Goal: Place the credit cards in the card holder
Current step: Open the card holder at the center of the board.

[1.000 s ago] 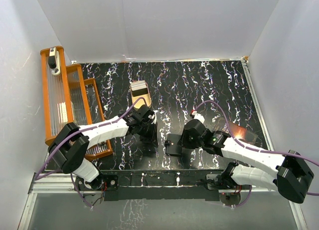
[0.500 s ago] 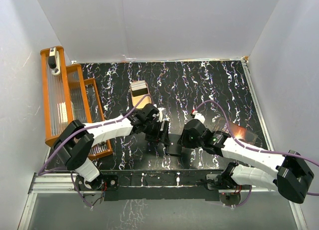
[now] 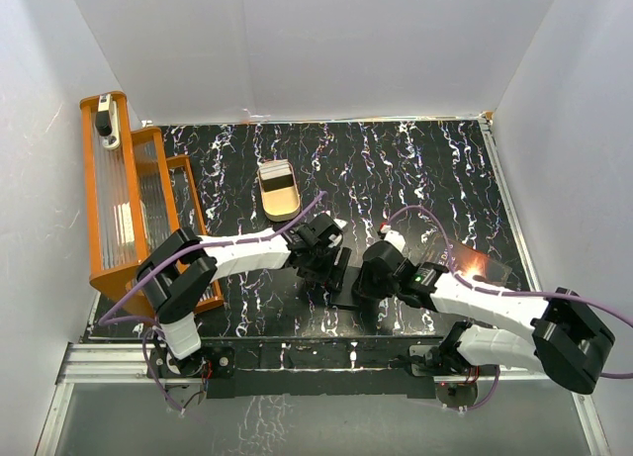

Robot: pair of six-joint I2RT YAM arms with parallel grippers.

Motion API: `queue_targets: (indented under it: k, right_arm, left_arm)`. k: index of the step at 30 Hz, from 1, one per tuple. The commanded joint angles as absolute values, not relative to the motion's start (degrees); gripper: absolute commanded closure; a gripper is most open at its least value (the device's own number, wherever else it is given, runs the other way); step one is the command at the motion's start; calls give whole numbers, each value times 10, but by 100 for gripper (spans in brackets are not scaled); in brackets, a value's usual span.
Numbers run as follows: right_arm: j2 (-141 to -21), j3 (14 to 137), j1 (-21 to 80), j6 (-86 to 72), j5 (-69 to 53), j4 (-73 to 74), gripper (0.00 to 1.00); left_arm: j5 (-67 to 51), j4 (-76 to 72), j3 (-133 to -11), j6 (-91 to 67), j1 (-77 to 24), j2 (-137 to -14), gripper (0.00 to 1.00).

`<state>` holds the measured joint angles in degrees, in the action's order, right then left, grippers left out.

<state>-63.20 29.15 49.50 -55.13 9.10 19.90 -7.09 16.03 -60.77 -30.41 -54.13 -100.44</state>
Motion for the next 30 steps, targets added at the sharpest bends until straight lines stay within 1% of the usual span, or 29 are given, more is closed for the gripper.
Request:
queue_targets:
  k: [1,5,9,11,14,16,19,26,28,30]
  right_arm:
    - [-646,287,496,-556,111,158,81]
    - [-657,281,496,-551,116,156,81]
    - [-658,280,496,-545,120,164,81]
    - [-654,281,496,-545,121,170,81]
    - [-641,294,496,-543,117,195,79]
    - [-629,309,496,-542,108,208,75]
    - [-612,328,496,-542,86,217,64]
    - [-595,344,497,-548,24,183,42]
    - [-593,345,497,-555,19,177,39]
    - [-595,342,497,-557,21,176,39]
  left_arm:
    - [-15,190,-598,-298,-542,-977,40]
    - [-15,182,-577,-305,-542,-951,60]
    - [-26,172,-557,-319,-542,-920,88]
    - [-32,167,-550,-327,-542,-904,100]
    - [-53,158,-541,-340,-542,-878,100]
    - [-73,146,-533,-352,-542,-864,100]
    - [-92,132,-526,-371,-541,-845,100]
    - [-120,101,-514,-410,-542,-803,100]
    - [-121,100,-515,-412,-542,-800,100]
    - [-122,103,-517,-412,-542,-799,100]
